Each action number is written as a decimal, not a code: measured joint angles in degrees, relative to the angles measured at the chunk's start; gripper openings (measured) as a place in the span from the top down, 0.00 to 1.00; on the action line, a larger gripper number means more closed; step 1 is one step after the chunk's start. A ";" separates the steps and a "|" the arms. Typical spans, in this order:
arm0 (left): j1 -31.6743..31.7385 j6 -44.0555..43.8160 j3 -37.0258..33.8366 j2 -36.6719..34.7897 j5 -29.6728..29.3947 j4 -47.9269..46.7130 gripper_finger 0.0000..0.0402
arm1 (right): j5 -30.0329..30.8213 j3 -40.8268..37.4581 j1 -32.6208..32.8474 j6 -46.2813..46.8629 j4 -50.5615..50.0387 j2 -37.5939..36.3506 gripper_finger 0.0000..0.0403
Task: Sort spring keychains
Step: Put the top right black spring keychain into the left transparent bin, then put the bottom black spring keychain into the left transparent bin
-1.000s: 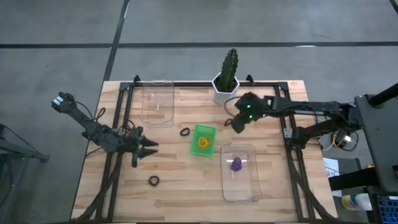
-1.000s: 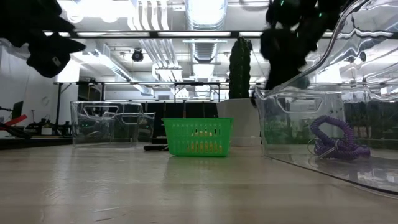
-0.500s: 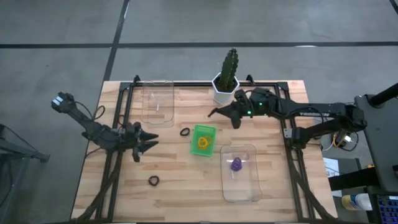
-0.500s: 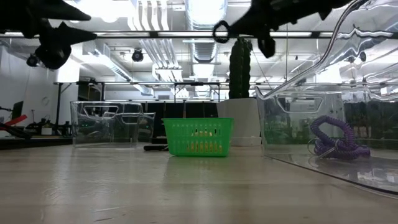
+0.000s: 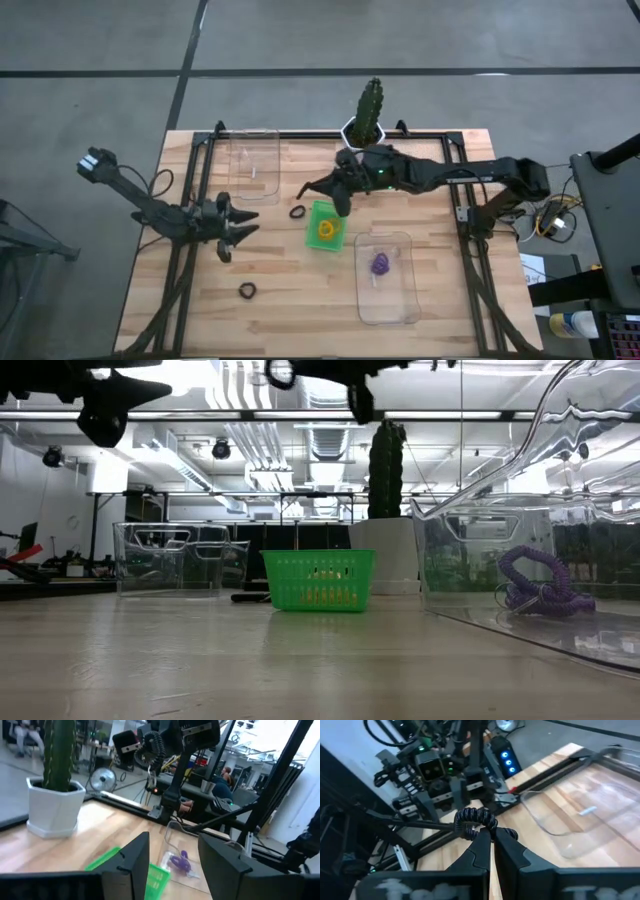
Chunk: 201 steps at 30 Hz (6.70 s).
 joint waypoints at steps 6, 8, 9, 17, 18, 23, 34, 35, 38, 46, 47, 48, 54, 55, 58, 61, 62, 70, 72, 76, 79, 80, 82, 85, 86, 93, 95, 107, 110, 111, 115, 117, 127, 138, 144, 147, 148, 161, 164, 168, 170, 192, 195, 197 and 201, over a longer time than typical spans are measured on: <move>1.49 6.40 0.00 2.52 0.00 5.17 0.60 | -0.04 7.03 1.93 -0.41 0.02 6.25 0.98; 2.13 8.07 0.00 3.23 0.01 6.50 0.60 | -0.13 8.58 2.31 -0.38 -0.17 7.97 0.98; 2.45 8.82 0.00 3.53 0.00 6.80 0.60 | -0.21 9.39 2.49 -0.36 -0.12 8.87 0.98; 5.92 13.19 1.49 6.37 -1.15 7.41 0.60 | -0.35 13.24 3.06 1.28 -0.06 13.11 0.98; 6.43 14.00 1.92 6.81 -1.16 7.38 0.60 | -0.36 13.59 3.16 1.33 -0.11 13.55 0.98; 8.30 16.98 4.29 9.36 -1.19 7.40 0.60 | -0.05 14.38 3.16 1.79 -0.09 14.62 0.98; 9.16 18.32 7.30 13.44 -1.18 7.40 0.60 | 1.63 14.38 3.16 2.14 -0.09 14.62 0.98; 9.19 18.32 7.75 13.76 -1.18 7.40 0.60 | 1.70 14.38 3.16 2.16 -0.07 14.62 0.98; 9.53 18.73 8.98 14.90 -1.17 7.40 0.60 | 1.73 14.38 3.16 2.17 -0.06 14.62 0.98; 11.76 17.80 10.50 18.69 -1.21 7.29 0.60 | 1.72 14.36 3.65 2.15 -0.11 14.60 0.98; 12.09 17.39 10.75 19.14 -1.20 7.31 0.60 | 1.71 14.36 3.72 2.02 -0.09 14.60 0.98; 12.48 17.00 11.03 19.60 -1.22 7.32 0.60 | 1.72 14.34 3.81 1.96 -0.11 14.60 0.98; 13.85 16.44 12.65 21.52 -1.23 7.33 0.60 | 1.70 14.34 4.18 1.86 -1.31 14.60 0.98; 13.99 16.35 12.81 21.66 -1.33 7.26 0.61 | 1.70 14.32 4.20 1.82 -1.73 14.60 0.98; 14.31 15.10 13.17 21.94 -1.64 7.04 0.65 | 1.71 14.31 4.18 1.76 -2.50 14.54 0.98; 14.39 14.07 13.18 21.89 -1.65 7.02 0.74 | 1.74 14.31 4.14 1.52 -3.07 14.49 0.98; 14.39 13.90 13.18 21.85 -1.59 7.00 0.78 | 1.80 14.31 4.15 1.41 -3.12 14.49 0.98; 14.42 13.40 13.20 21.78 -1.86 6.82 0.96 | 1.48 14.31 4.18 0.40 -3.15 14.49 0.98; 14.42 12.95 13.20 21.74 -1.84 6.80 0.96 | 1.43 14.31 4.16 -0.19 -3.15 14.49 0.98; 14.44 12.00 13.20 21.63 -1.84 6.78 0.97 | 1.01 14.31 4.14 -1.31 -3.14 14.49 0.96; 14.46 11.96 13.20 21.55 -1.87 6.76 0.97 | 0.59 14.31 4.14 -1.74 -3.15 14.49 0.93; 14.48 11.96 13.20 21.49 -2.13 6.76 0.97 | -0.05 14.31 4.14 -2.11 -3.15 14.49 0.92; 14.49 12.03 13.20 21.36 -2.78 6.62 0.97 | -1.32 14.31 4.14 -2.84 -3.15 14.49 0.89; 14.50 12.09 13.20 20.59 -3.19 5.11 0.97 | -2.07 14.31 4.14 -3.06 -3.30 14.49 0.84; 14.50 11.89 13.20 20.36 -3.70 4.56 0.97 | -2.17 14.31 4.14 -3.20 -3.61 14.49 0.83; 14.55 10.68 13.22 17.30 -6.91 -1.77 0.97 | -2.17 14.29 4.14 -3.89 -6.42 14.49 0.70; 14.64 10.69 13.22 16.20 -9.10 -4.48 0.97 | -2.17 14.29 4.20 -5.07 -6.47 14.49 0.68; 27.32 10.18 13.22 13.17 -11.03 -22.39 0.97 | -3.02 14.29 4.78 -8.35 -7.10 12.40 0.68; 34.12 8.98 13.22 13.18 -3.63 -24.04 0.97 | -3.04 14.29 5.19 -9.40 -7.67 11.67 0.70; 36.64 8.66 13.22 13.25 -0.62 -24.85 0.97 | -3.04 14.29 5.21 -9.48 -8.07 11.43 0.70; 46.94 7.34 13.22 13.59 9.88 -29.37 0.97 | -3.00 14.29 5.14 -12.77 -11.21 10.58 0.72; 51.78 6.40 13.22 14.12 14.56 -32.34 0.97 | -2.98 14.29 5.10 -14.67 -12.41 10.26 0.73; 63.07 6.08 13.23 20.74 28.56 -38.48 0.97 | -2.96 12.87 5.14 -28.01 -13.45 5.78 0.78; 63.38 9.18 24.31 36.07 30.63 -47.53 0.97 | -2.96 12.04 5.18 -28.50 -13.92 2.68 0.82; 64.24 12.85 32.34 43.65 31.94 -56.48 0.97 | -2.99 12.04 5.77 -27.03 -15.76 2.57 0.81; 65.32 14.16 34.29 45.24 35.90 -58.64 0.95 | -3.00 11.98 6.18 -26.84 -17.10 2.57 0.80; 65.72 14.30 34.58 45.46 36.93 -59.19 0.95 | -2.99 11.98 6.39 -26.76 -17.06 2.57 0.79; 70.30 14.32 34.93 45.63 41.38 -59.73 0.93 | -3.00 11.67 7.05 -26.10 -16.94 2.57 0.82; 70.30 14.74 34.91 45.95 41.35 -59.73 0.93 | -3.00 11.63 7.07 -25.66 -16.88 2.57 0.83; 70.30 14.80 34.82 46.69 41.31 -59.69 0.92 | -3.00 11.60 7.08 -25.66 -16.91 2.57 0.83; 70.30 14.80 34.82 47.39 41.31 -59.73 0.92 | -3.00 11.60 7.09 -25.66 -16.88 2.57 0.82; 70.30 14.77 36.07 49.48 38.35 -62.03 0.72 | -3.00 11.60 7.26 -25.46 -16.88 2.60 0.81; 70.30 14.74 39.16 48.42 37.47 -66.38 0.71 | -3.00 11.54 7.26 -25.62 -16.90 2.60 0.80; 70.29 14.28 41.75 47.25 37.46 -70.12 0.71 | -3.00 11.50 7.26 -25.70 -17.60 2.60 0.80; 69.22 10.91 46.75 43.94 37.61 -77.33 0.71 | -2.99 11.42 7.26 -25.71 -19.34 2.60 0.80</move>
